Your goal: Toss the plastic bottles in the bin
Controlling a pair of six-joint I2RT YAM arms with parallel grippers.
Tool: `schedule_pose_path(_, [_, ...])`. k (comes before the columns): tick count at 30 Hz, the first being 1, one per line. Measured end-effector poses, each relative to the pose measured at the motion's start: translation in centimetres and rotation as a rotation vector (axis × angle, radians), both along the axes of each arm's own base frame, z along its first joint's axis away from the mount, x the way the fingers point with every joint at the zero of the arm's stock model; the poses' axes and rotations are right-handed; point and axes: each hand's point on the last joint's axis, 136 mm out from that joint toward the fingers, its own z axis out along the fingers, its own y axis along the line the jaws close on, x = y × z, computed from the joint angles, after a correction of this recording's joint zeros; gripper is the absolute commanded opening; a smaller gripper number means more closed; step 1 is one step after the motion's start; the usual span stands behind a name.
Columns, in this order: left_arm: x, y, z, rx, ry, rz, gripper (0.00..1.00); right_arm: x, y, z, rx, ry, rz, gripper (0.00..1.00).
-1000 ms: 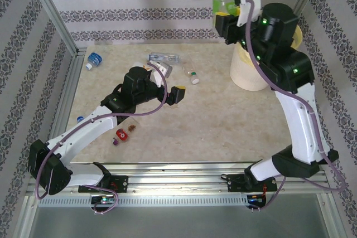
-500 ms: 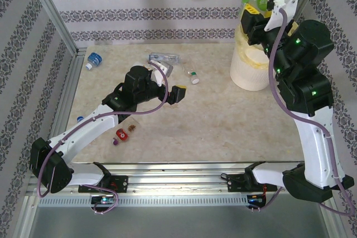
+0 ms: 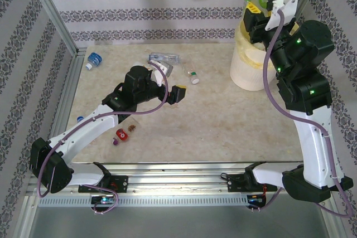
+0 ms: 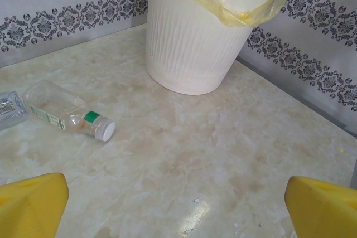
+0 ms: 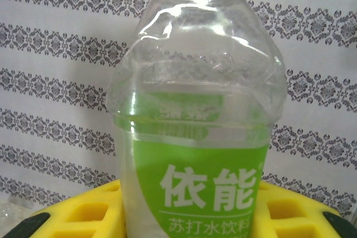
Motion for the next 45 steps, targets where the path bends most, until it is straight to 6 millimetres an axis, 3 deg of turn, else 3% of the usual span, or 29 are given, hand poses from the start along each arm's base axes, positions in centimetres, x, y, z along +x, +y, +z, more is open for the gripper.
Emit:
schedule_pose_path(14, [-0.3, 0.2, 0.7, -0.01, -0.014, 0.001, 1.0, 1.4, 0.0, -0.1, -0.088, -0.041, 0.004, 0.19])
schedule_pose_path(27, [-0.3, 0.2, 0.9, -0.014, -0.016, 0.002, 1.0, 3.1, -1.9, 0.1, -0.101, -0.069, -0.049, 0.19])
schedule_pose_path(33, [-0.3, 0.2, 0.9, -0.013, -0.016, 0.002, 1.0, 4.9, -3.2, -0.6, -0.094, -0.049, -0.086, 0.2])
schedule_pose_path(38, [-0.3, 0.3, 0.9, -0.013, -0.016, 0.005, 1.0, 7.5, -5.5, -2.9, -0.058, 0.017, -0.133, 0.21])
schedule_pose_path(40, [-0.3, 0.3, 0.9, -0.012, -0.017, 0.006, 1.0, 9.1, -6.7, -4.4, -0.039, 0.06, -0.161, 0.28])
schedule_pose_path(42, [-0.2, 0.3, 0.9, -0.011, -0.017, 0.009, 1.0, 11.0, -8.0, -6.3, -0.009, 0.117, -0.192, 0.45])
schedule_pose_path(45, [-0.2, 0.4, 0.8, -0.009, -0.018, 0.013, 1.0, 14.7, -10.3, -10.7, 0.05, 0.272, -0.24, 0.7])
